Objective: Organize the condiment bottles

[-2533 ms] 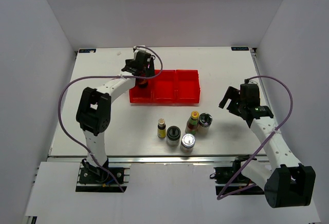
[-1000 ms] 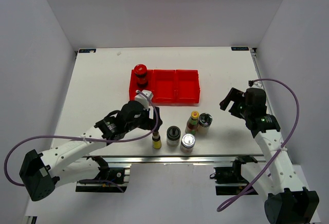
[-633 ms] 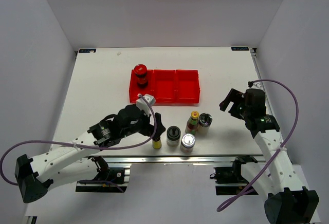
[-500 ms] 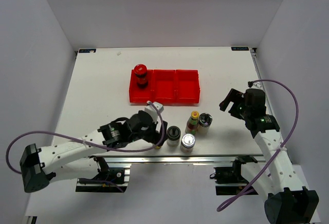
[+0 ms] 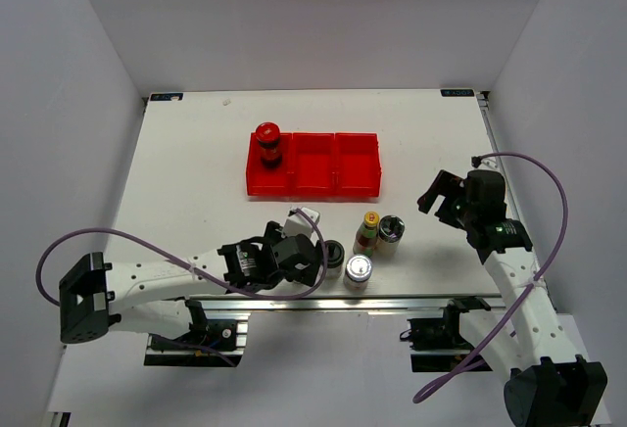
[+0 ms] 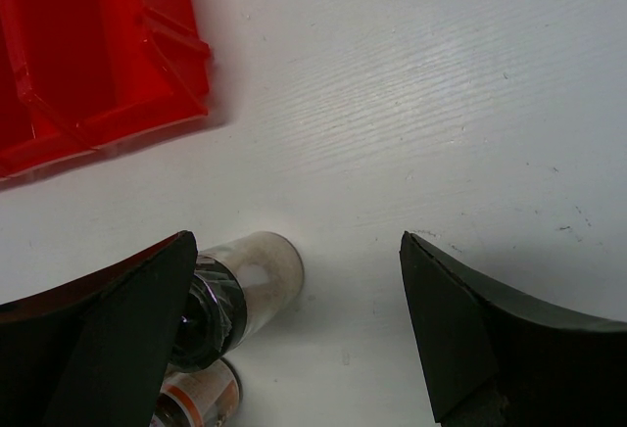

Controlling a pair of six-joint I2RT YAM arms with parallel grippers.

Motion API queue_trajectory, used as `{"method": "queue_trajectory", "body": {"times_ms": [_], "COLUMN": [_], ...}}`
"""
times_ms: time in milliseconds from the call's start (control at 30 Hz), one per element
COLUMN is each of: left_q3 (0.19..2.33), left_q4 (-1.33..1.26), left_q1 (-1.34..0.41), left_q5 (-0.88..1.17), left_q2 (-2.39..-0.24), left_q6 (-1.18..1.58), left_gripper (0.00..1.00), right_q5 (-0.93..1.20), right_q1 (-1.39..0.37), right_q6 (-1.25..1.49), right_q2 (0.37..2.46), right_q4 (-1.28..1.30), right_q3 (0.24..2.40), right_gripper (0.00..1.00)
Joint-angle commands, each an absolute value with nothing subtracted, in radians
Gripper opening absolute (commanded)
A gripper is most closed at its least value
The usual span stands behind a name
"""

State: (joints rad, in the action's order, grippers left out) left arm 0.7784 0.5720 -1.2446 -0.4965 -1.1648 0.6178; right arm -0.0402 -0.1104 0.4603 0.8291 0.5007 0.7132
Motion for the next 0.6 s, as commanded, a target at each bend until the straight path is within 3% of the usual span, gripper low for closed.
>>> {"method": "queue_trajectory", "body": {"times_ms": [0, 167, 433, 567], "left_q3": [0.753, 0.738, 0.729, 0.735], "left_q4": [0.496, 0.456, 0.479, 0.512], "left_q1": [-1.250, -1.250, -1.250, -1.250], "left_q5": [-0.577, -0.572, -0.574, -0.591], "left_q2": [-1.177, -1.235, -1.226, -1.213], "left_q6": [0.647, 0.646, 0.669, 0.678], "left_gripper": [0.98, 0.94, 0.60, 0.49], "right_q5": [-0.023, -0.025, -0.025, -0.029], "right_q1": [-0.106, -0.106, -0.107, -0.106], "right_q6": [0.446, 0.445, 0.445, 0.446], "right_q2": [0.818, 0.818, 0.816, 0.818], "right_q4": [0.486, 0.483, 0.483, 0.483], "right_q3": [0.710, 0.709, 0.707, 0.707], "right_gripper": [0.89, 0.89, 0.89, 0.89]}}
